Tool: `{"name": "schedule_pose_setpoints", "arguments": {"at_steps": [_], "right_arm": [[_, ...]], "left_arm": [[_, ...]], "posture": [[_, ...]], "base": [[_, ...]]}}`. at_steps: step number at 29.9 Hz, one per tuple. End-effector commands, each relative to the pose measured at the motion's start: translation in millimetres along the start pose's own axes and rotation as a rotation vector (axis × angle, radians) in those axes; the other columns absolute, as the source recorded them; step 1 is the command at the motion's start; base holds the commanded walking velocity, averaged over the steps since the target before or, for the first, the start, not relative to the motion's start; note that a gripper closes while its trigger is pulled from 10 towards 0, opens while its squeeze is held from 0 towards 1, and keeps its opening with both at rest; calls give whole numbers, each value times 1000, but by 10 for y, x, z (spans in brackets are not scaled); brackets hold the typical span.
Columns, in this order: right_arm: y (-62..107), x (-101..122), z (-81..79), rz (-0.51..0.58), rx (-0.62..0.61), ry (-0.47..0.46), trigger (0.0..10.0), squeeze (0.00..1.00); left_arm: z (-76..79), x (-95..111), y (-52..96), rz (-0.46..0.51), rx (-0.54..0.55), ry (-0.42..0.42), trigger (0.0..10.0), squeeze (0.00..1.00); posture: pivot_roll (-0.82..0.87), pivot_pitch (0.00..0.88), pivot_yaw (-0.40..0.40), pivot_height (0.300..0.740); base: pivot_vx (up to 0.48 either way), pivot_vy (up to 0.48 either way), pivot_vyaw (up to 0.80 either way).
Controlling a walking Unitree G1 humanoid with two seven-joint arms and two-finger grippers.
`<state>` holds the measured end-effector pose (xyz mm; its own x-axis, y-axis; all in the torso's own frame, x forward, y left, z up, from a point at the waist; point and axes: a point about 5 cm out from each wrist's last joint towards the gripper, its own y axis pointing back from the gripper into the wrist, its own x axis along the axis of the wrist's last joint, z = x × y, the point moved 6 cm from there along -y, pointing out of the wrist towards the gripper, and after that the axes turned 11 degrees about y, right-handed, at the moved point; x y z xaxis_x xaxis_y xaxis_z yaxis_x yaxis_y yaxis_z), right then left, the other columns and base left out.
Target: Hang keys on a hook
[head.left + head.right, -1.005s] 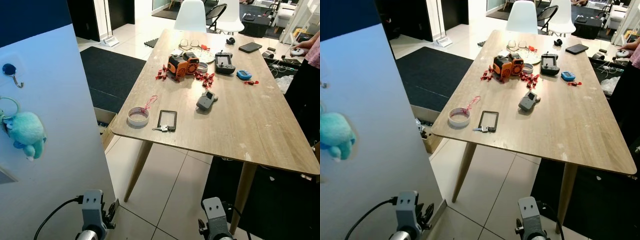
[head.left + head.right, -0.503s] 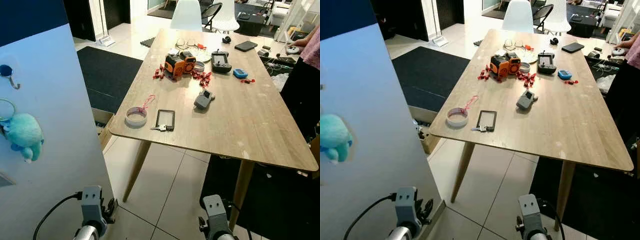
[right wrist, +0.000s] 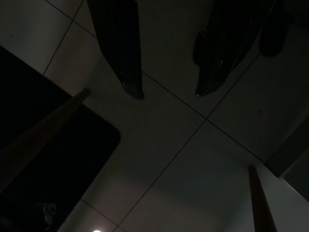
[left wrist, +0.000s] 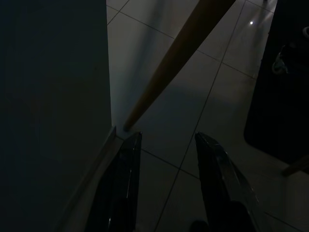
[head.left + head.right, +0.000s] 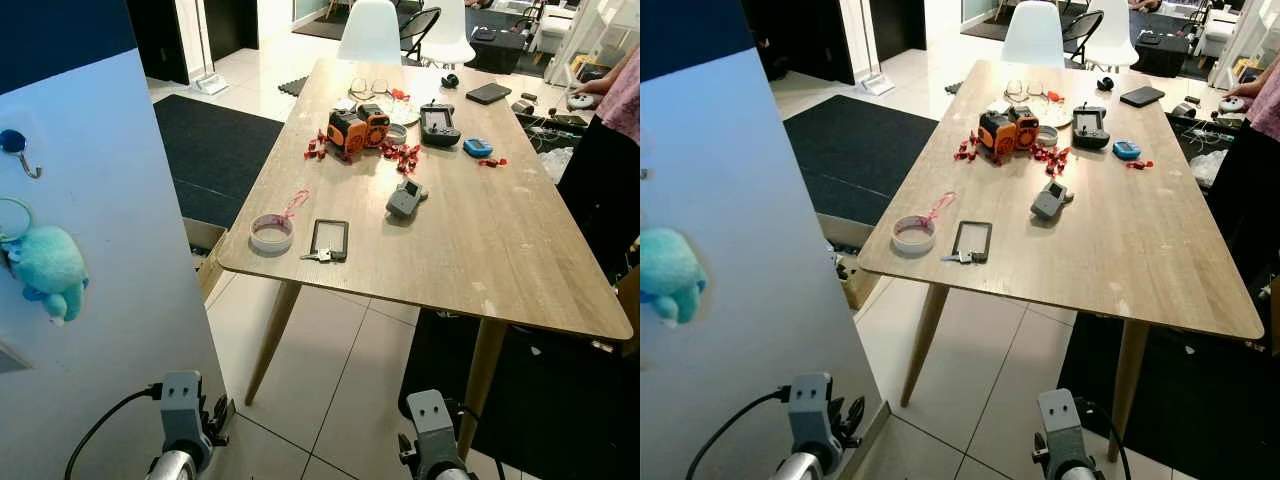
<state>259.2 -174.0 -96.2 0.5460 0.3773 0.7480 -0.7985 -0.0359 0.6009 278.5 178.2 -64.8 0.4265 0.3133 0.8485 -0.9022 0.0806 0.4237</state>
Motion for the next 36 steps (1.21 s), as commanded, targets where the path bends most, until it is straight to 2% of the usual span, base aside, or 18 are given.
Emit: {"name": "schedule_pose_setpoints", "arguments": {"at_steps": [1, 6, 24, 36], "right_arm": [[28, -96, -20, -32, 4, 0, 10000, 0], [30, -100, -23, -32, 5, 1, 10000, 0], [25, -84, -26, -28, 4, 1, 10000, 0], [36, -109, -29, -34, -3, -10, 10000, 0]], "left_arm": [[43, -32, -2, -5, -5, 17, 10000, 0], [55, -26, -7, -4, -12, 15, 10000, 0], [62, -34, -4, -10, -22, 8, 10000, 0], [76, -82, 3, -41, -39, -7, 10000, 0]], "posture": [[18, 67, -15, 740], [19, 61, -15, 740], [20, 57, -11, 740], [24, 70, -2, 740]], "base": [[0, 0, 0], [0, -65, 0], [0, -477, 0], [0, 0, 0]]}}
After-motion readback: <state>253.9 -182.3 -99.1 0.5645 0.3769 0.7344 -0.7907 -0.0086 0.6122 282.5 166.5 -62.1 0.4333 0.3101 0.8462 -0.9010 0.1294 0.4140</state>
